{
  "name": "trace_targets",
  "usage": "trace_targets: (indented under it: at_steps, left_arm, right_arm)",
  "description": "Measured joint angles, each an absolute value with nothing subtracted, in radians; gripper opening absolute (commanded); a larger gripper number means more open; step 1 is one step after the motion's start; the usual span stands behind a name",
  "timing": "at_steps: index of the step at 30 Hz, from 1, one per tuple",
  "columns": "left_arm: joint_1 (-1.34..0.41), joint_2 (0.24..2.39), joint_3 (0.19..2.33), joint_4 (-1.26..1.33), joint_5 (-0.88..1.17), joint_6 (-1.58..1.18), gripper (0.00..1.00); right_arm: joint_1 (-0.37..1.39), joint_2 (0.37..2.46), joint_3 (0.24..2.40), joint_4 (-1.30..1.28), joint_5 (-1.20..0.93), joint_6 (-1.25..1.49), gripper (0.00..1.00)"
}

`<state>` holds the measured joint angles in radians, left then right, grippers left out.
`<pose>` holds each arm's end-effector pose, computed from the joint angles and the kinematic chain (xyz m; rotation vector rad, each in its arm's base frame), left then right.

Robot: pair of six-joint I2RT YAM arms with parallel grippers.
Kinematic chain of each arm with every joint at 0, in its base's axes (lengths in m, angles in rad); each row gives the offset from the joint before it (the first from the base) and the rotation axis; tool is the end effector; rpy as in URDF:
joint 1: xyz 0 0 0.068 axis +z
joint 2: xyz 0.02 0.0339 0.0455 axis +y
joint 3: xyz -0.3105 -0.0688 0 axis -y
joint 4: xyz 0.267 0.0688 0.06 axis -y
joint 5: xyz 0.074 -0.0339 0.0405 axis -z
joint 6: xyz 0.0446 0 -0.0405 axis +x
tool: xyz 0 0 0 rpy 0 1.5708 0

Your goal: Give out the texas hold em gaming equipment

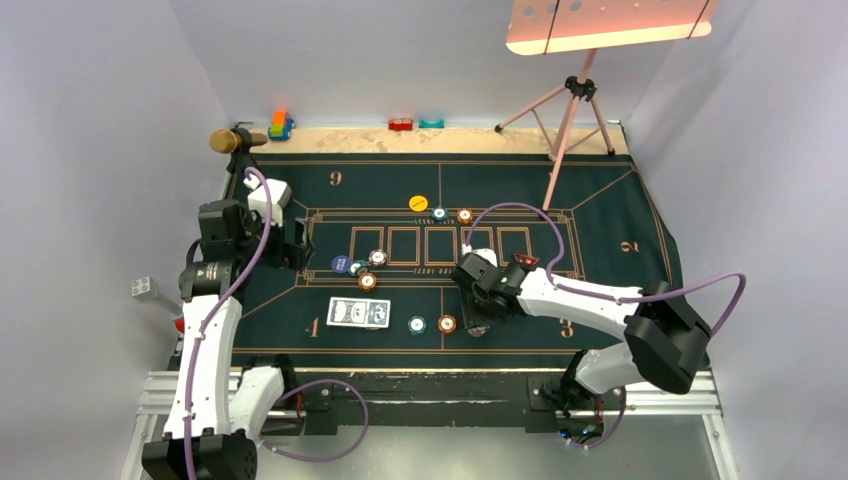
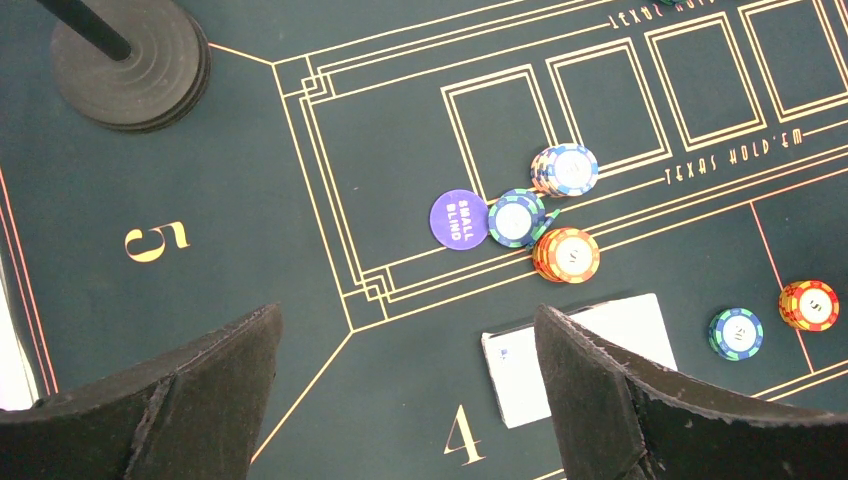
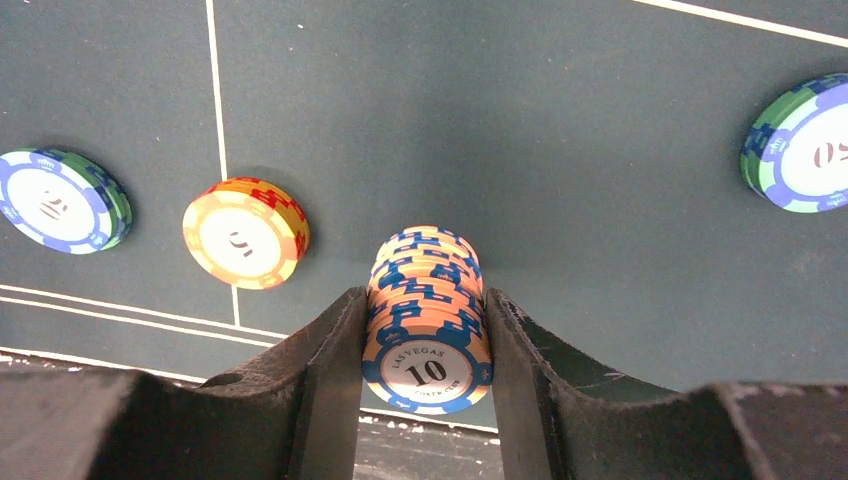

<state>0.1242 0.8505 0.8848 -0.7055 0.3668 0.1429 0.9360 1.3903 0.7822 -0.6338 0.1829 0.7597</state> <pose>0.1712 0.0053 0.3441 0.2170 2.1917 -0.2622 0.1582 0.2011 0.2041 -0.2028 2.7759 0.1775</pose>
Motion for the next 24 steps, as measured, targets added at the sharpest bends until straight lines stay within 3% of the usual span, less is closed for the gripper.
trace_targets:
  at_steps: [9,16,24]
  left_arm:
    - [0.124,0.85,0.885,-0.706,0.367,0.143,1.0]
    - [0.124,0.85,0.885,-0.706,0.367,0.143,1.0]
    - [0.124,0.85,0.885,-0.706,0.367,0.15,1.0]
  right_arm:
    - [0.892,1.369,0.939,-0.757,0.196,0.728,0.22]
    - [0.691,1.378,1.093,-0.767,0.216,0.644,0.22]
    - [0.476,1.673,1.291,-0.688,0.246,0.557,0.2]
